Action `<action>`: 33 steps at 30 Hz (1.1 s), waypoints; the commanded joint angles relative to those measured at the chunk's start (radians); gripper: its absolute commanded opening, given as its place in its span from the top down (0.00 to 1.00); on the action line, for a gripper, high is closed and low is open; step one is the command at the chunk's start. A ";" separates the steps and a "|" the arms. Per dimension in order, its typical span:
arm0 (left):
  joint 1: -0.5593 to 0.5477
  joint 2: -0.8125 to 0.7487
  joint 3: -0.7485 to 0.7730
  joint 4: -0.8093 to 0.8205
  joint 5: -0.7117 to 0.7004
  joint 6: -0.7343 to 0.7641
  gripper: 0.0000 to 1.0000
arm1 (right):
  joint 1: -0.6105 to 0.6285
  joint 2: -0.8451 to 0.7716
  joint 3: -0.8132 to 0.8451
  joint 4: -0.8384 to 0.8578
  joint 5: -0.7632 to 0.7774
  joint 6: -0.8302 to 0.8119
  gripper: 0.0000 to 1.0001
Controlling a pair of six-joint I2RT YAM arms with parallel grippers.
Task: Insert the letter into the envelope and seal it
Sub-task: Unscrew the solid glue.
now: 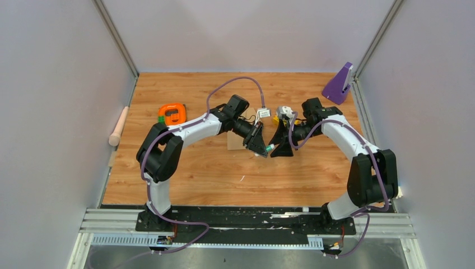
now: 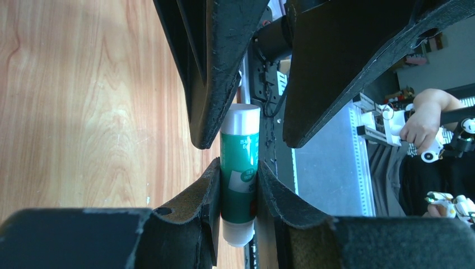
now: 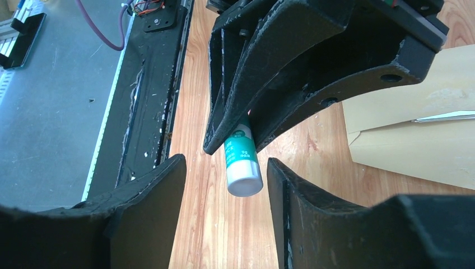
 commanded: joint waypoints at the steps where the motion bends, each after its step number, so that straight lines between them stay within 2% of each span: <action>1: 0.002 -0.023 0.003 0.025 0.036 -0.010 1.00 | 0.003 0.000 0.002 0.023 -0.046 0.007 0.44; 16: -0.004 -0.020 -0.001 0.035 0.068 -0.012 1.00 | 0.003 0.009 0.004 0.023 -0.056 0.007 0.46; 23: -0.009 -0.010 0.006 0.025 0.082 -0.009 1.00 | 0.003 0.026 0.007 0.023 -0.059 0.007 0.50; 28: -0.010 -0.008 0.006 0.023 0.090 -0.004 1.00 | 0.003 0.044 0.018 0.019 -0.075 0.017 0.59; 33: -0.010 -0.008 0.004 0.009 0.085 0.012 1.00 | 0.001 0.038 0.035 -0.006 -0.116 0.010 0.58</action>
